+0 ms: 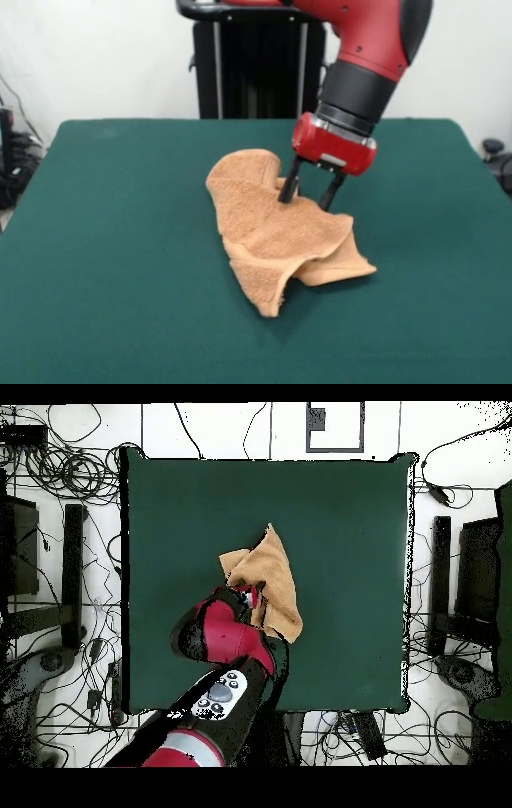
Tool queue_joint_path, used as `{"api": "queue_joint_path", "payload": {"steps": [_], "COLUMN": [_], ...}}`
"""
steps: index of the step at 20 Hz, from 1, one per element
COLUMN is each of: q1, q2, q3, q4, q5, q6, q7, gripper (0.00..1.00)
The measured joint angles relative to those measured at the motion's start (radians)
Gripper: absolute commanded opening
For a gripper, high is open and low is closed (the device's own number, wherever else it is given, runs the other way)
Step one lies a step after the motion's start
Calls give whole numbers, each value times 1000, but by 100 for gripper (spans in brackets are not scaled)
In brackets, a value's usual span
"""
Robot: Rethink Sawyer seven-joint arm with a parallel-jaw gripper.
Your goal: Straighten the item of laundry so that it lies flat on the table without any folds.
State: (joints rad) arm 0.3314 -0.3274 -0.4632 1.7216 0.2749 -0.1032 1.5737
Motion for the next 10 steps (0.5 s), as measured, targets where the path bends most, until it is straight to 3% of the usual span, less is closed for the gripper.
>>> {"api": "queue_joint_path", "payload": {"steps": [10], "q1": [-6], "q2": [1], "q3": [0], "q4": [-3], "q5": [0], "q6": [-9], "q7": [0], "gripper": [100]}}
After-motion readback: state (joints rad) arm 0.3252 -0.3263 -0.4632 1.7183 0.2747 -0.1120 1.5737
